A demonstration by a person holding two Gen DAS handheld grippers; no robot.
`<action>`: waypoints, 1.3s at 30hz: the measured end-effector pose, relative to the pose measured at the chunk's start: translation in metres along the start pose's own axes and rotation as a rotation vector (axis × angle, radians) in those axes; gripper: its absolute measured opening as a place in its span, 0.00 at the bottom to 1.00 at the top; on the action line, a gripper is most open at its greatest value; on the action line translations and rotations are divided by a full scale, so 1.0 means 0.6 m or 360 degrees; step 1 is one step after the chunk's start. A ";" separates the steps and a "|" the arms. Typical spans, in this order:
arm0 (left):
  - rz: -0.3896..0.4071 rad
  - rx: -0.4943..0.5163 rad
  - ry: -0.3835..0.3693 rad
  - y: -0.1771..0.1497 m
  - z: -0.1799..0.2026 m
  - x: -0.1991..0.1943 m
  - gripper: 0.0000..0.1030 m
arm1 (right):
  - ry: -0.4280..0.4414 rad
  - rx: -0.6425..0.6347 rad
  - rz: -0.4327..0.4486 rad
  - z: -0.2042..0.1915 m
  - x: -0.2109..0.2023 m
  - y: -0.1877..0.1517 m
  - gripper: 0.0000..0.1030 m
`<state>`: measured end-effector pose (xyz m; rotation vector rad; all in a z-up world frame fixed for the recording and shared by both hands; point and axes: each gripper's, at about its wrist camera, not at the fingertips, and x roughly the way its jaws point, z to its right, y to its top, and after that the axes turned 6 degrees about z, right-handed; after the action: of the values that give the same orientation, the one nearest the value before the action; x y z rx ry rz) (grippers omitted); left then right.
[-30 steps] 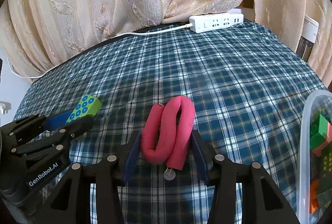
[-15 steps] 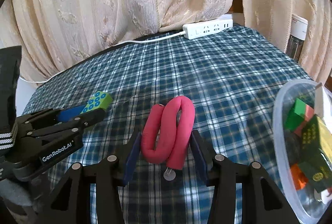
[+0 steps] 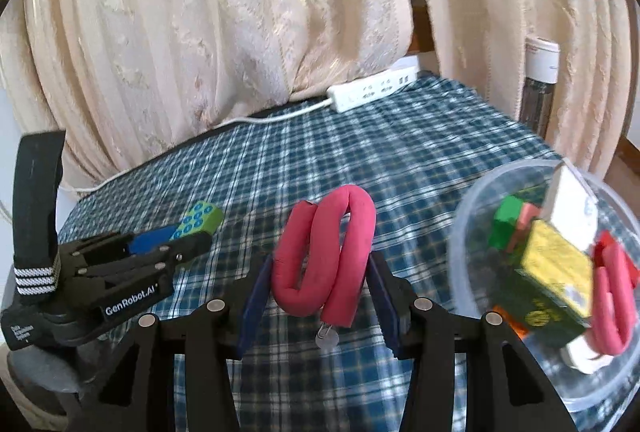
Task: Organize objects
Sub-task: 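Carry the green block and pink loop together over the clear bowl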
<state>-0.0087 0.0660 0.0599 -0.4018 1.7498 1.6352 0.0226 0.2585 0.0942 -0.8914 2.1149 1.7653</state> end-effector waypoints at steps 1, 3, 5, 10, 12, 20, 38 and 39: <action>0.0002 0.0005 -0.0007 0.001 0.004 -0.001 0.30 | -0.0013 0.0014 0.0020 0.008 -0.008 0.002 0.49; 0.0007 0.0019 -0.0018 0.003 0.014 -0.003 0.30 | -0.0038 0.0038 0.0047 0.023 -0.020 0.006 0.49; 0.0010 0.0031 -0.0030 0.005 0.024 -0.004 0.30 | -0.0071 0.0068 0.0075 0.041 -0.033 0.010 0.49; 0.0011 0.0061 -0.0065 0.009 0.048 -0.005 0.30 | -0.0152 0.0136 0.0139 0.083 -0.060 0.018 0.49; 0.0013 0.0075 -0.0074 0.011 0.058 -0.005 0.30 | -0.0187 0.0160 0.0166 0.101 -0.070 0.020 0.49; 0.0007 0.0126 -0.0097 0.016 0.090 -0.003 0.30 | -0.0324 0.0265 0.0209 0.175 -0.087 0.023 0.49; -0.0014 0.0225 -0.0151 0.032 0.164 0.006 0.30 | -0.0385 0.0354 0.0115 0.262 -0.051 0.016 0.51; -0.0015 0.0230 -0.0153 0.033 0.168 0.006 0.30 | -0.0381 0.0356 0.0113 0.262 -0.051 0.016 0.51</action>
<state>0.0036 0.1665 0.0759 -0.2588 1.7772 1.4856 0.0105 0.4180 0.0812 -0.5250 2.1527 1.5396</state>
